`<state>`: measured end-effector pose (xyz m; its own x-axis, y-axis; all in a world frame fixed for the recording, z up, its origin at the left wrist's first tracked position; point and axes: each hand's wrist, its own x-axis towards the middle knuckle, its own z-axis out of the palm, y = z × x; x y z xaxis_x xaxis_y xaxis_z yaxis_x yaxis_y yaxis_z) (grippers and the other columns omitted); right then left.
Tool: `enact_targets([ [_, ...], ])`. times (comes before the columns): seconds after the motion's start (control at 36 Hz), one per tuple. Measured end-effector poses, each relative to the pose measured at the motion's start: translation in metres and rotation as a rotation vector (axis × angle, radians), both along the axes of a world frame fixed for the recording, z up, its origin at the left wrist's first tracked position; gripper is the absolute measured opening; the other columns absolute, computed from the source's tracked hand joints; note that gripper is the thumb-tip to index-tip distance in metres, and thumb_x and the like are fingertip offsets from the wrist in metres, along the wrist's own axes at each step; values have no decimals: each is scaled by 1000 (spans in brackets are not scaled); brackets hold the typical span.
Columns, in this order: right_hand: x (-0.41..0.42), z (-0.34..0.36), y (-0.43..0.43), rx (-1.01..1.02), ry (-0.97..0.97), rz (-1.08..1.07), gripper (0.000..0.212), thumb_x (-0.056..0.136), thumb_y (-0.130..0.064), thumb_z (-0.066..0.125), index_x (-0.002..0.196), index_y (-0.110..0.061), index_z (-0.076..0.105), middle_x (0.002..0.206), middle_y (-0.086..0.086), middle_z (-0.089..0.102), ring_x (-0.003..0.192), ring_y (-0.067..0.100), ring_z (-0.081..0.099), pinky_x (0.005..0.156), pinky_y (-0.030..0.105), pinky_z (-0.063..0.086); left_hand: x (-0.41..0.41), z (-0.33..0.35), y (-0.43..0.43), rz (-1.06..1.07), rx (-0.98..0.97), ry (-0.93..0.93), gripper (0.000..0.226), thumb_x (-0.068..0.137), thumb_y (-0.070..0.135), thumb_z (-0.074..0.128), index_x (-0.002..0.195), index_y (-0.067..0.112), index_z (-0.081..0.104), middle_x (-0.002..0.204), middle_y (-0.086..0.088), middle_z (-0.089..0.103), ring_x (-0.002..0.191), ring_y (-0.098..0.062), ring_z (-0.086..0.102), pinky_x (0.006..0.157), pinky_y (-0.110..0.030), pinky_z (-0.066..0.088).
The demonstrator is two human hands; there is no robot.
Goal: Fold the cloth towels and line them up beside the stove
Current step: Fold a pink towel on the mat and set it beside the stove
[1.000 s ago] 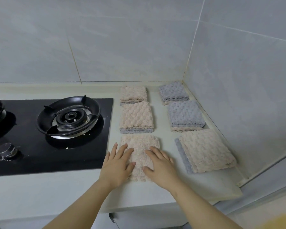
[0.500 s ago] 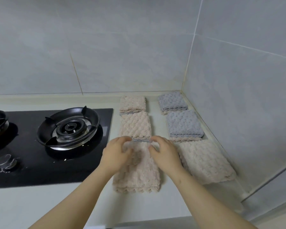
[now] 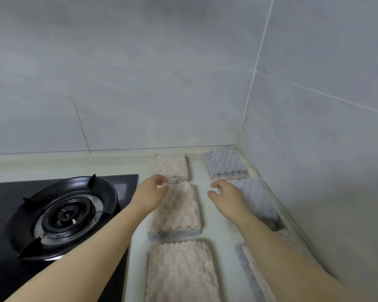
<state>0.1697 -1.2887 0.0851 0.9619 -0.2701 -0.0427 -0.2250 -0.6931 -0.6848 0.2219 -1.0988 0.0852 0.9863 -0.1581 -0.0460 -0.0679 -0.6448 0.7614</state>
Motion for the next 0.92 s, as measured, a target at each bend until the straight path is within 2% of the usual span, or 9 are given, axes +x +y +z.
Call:
enact_targets([
  [0.08,17,2,-3,-2,-6,-18,34,92,-24,52,125,-13,53,132,8,53,121,23,48,97,31,38,26,-1,-4,2,-22,40,31,95,17,46,126,12,50,136,-7,48,116,-22,49,80,-24,36],
  [0.17,35,1,-6,10,-2,-20,40,92,-22,52,130,-14,47,133,7,51,120,23,48,96,30,38,50,-2,-7,32,-17,74,33,95,15,45,127,9,49,135,-12,47,117,-27,49,85,-28,39],
  [0.25,56,1,-13,17,13,-37,48,91,-22,52,137,-15,39,138,10,45,124,26,44,101,35,37,76,-6,-11,94,-50,92,32,94,14,46,126,9,50,136,-13,47,115,-28,49,86,-31,40],
  [0.39,91,-10,-28,-50,62,-56,51,90,-23,51,139,-17,37,130,11,51,117,30,48,98,41,42,113,-21,-20,170,-44,92,31,93,10,43,122,11,54,129,-12,53,92,-24,50,80,-31,42],
  [0.47,106,-19,-36,-93,98,-41,52,90,-23,49,140,-18,35,125,12,54,114,31,48,95,38,43,136,-36,-18,192,120,96,37,93,15,41,130,20,49,135,-11,46,109,-32,51,90,-39,46],
  [0.56,117,-28,-44,-96,89,-70,54,90,-22,49,141,-20,32,134,10,47,119,31,44,97,40,42,154,-51,-19,237,261,153,44,94,23,38,137,30,37,148,-11,26,127,-36,37,103,-44,37],
  [0.64,125,-36,-54,-115,87,-103,58,91,-23,48,144,-22,26,141,7,42,127,29,38,102,40,38,165,-63,-24,285,224,230,44,95,29,38,139,29,33,142,-16,30,120,-40,41,101,-46,38],
  [0.72,133,-40,-65,-159,112,-99,58,92,-26,48,145,-22,25,146,5,37,132,29,31,106,40,31,173,-70,-32,292,143,274,48,92,31,47,138,26,34,135,-18,40,114,-40,46,101,-44,39],
  [0.92,148,-41,-82,-181,131,-104,58,89,-23,47,144,-23,27,149,3,32,136,28,26,111,42,23,179,-79,-59,264,142,235,48,88,29,55,134,23,39,130,-16,49,115,-37,49,101,-40,37],
])
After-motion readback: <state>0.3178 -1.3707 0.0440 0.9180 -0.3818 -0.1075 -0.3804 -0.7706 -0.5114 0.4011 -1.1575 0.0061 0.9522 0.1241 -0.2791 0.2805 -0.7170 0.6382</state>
